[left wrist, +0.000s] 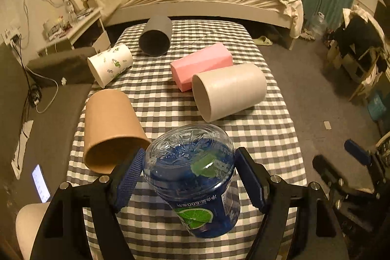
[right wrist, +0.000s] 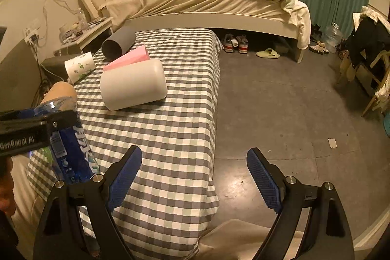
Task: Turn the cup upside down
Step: 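Lower the bottle upright onto the table with the left tool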
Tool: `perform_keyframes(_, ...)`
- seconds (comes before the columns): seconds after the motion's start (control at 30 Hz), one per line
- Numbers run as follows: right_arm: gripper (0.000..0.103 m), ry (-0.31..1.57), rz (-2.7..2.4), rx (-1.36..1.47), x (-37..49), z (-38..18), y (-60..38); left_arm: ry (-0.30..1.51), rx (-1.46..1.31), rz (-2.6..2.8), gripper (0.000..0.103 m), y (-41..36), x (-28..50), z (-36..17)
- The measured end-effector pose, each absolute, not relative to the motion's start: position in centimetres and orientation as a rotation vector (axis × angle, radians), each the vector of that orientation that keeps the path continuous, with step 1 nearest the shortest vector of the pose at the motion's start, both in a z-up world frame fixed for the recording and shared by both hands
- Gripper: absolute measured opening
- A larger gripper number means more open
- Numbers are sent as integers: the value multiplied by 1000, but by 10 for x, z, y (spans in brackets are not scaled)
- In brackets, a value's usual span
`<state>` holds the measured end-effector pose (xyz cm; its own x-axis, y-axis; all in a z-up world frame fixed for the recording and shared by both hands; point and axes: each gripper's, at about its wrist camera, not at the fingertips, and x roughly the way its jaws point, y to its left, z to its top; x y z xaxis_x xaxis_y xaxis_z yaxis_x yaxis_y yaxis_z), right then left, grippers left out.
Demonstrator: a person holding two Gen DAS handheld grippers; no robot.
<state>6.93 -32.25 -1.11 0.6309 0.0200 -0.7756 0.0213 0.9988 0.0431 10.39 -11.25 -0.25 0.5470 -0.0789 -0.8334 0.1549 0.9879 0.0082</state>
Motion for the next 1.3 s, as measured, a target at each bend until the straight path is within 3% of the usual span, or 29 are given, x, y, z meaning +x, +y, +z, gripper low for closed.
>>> perform_keyframes(0.27, 88, 884, -3, 53, 70, -10, -324, 936, 136, -156, 79, -118, 72, 1)
perform_keyframes(0.53, 88, 880, -5, 65, 68, -8, -327, 1023, 81, -215, 79, -122, 60, -23)
perform_keyframes(0.6, 88, 883, -6, 68, 68, -9, -328, 1040, 93, -227, 71, -125, 60, -30)
perform_keyframes(0.93, 88, 874, -8, 83, 65, -8, -331, 893, 119, -229, 72, -130, 73, -16)
perform_keyframes(1.3, 88, 875, -14, 87, 66, -7, -332, 888, 122, -193, 74, -124, 87, -31)
